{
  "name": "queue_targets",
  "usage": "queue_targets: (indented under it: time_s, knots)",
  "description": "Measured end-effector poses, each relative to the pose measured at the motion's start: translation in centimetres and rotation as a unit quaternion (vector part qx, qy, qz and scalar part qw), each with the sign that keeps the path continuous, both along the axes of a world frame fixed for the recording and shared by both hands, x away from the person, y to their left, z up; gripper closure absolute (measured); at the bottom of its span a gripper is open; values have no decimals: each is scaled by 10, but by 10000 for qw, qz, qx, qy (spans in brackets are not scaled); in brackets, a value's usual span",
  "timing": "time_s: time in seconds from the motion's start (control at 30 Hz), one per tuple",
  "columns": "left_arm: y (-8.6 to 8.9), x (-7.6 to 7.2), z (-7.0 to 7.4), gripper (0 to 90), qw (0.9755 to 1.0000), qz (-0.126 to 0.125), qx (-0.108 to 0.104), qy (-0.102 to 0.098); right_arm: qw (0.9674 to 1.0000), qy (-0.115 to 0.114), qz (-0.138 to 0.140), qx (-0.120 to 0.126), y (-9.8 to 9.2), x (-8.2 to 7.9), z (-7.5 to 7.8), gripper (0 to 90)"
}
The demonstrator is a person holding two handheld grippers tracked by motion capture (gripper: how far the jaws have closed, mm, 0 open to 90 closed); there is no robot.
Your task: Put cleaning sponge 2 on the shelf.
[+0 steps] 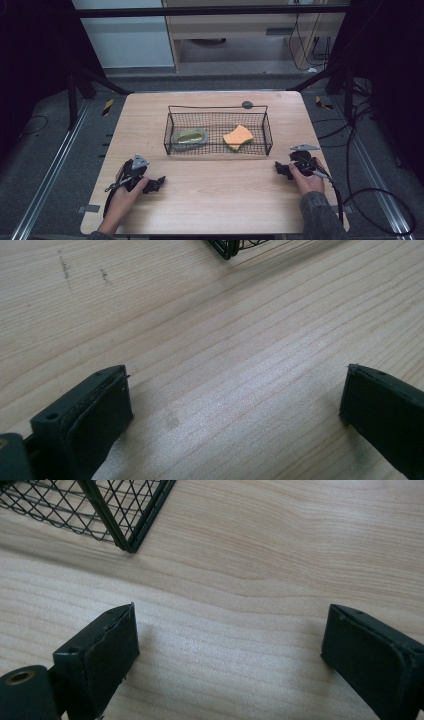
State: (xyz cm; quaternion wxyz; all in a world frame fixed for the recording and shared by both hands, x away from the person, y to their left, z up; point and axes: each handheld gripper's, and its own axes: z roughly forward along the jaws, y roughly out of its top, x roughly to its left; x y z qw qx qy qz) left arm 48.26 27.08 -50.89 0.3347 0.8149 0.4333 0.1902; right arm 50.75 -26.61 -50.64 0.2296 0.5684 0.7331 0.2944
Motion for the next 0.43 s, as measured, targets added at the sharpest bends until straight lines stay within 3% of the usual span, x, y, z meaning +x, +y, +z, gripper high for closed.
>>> queue_targets:
  time_s: [0.17, 0.3, 0.43]
  knots:
    - [0, 0, 0, 0, 10000, 5, 1, -5, 9997, -245, 32, 65, 2, 0, -6, 33]
    - [0, 1, 0, 0, 10000, 2, 5, -5, 9995, -264, 132, 58, 1, -1, -6, 33]
    - [0, 1, 0, 0, 10000, 3, 4, -4, 9998, -212, 47, 51, 2, 0, -6, 5]
